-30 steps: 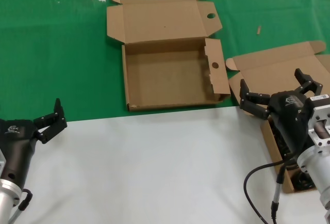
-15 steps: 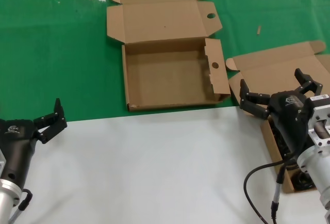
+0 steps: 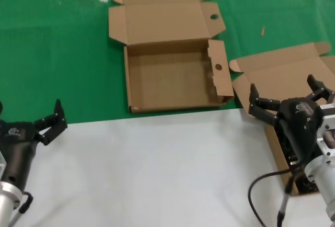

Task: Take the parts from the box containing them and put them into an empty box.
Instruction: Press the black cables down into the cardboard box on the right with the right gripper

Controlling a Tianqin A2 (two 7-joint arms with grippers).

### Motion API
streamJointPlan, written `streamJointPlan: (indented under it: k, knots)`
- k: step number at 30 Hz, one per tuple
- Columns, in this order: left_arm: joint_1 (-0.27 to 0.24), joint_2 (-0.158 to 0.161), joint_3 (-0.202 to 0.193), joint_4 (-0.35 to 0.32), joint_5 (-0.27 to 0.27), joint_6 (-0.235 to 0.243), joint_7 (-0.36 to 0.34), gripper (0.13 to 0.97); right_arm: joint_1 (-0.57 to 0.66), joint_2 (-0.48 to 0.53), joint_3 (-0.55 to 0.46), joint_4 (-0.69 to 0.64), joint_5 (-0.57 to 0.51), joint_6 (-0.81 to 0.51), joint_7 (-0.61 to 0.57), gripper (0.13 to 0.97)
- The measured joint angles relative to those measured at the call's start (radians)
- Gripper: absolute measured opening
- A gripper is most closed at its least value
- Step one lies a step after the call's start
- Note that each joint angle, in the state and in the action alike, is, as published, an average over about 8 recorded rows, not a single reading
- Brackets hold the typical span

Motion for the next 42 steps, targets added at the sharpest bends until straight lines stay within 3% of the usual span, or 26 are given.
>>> streamJointPlan:
  k: [4, 9, 13, 18, 22, 26, 31, 37, 42]
  knots:
    - [0.0, 0.0, 0.0, 0.0, 0.0, 0.0, 0.0, 0.867, -0.023, -0.01, 0.021, 0.027, -0.007, -0.002, -0.019, 0.966]
    - [0.0, 0.0, 0.0, 0.0, 0.0, 0.0, 0.0, 0.843, -0.052, 0.091, -0.01, 0.086, -0.039, -0.013, 0.017, 0.966]
    - [0.0, 0.0, 0.0, 0.0, 0.0, 0.0, 0.0, 0.783, -0.082, 0.244, -0.008, 0.165, -0.159, -0.109, 0.136, 0.966]
    - [0.0, 0.0, 0.0, 0.0, 0.0, 0.0, 0.0, 0.682, -0.109, 0.468, 0.06, 0.267, -0.337, -0.324, 0.304, 0.966]
    - [0.0, 0.0, 0.0, 0.0, 0.0, 0.0, 0.0, 0.601, -0.09, 0.653, 0.107, 0.306, -0.382, -0.506, 0.352, 0.966]
    - [0.0, 0.0, 0.0, 0.0, 0.0, 0.0, 0.0, 0.493, 0.002, 0.827, 0.081, 0.289, -0.345, -0.689, 0.334, 0.966]
    - [0.0, 0.0, 0.0, 0.0, 0.0, 0.0, 0.0, 0.4, 0.2, 0.963, -0.048, 0.221, -0.291, -0.913, 0.27, 0.966]
    - [0.0, 0.0, 0.0, 0.0, 0.0, 0.0, 0.0, 0.29, 0.412, 0.982, -0.192, 0.135, -0.317, -1.141, 0.186, 0.965]
    - [0.0, 0.0, 0.0, 0.0, 0.0, 0.0, 0.0, 0.222, 0.528, 0.943, -0.276, 0.058, -0.375, -1.246, 0.124, 0.965]
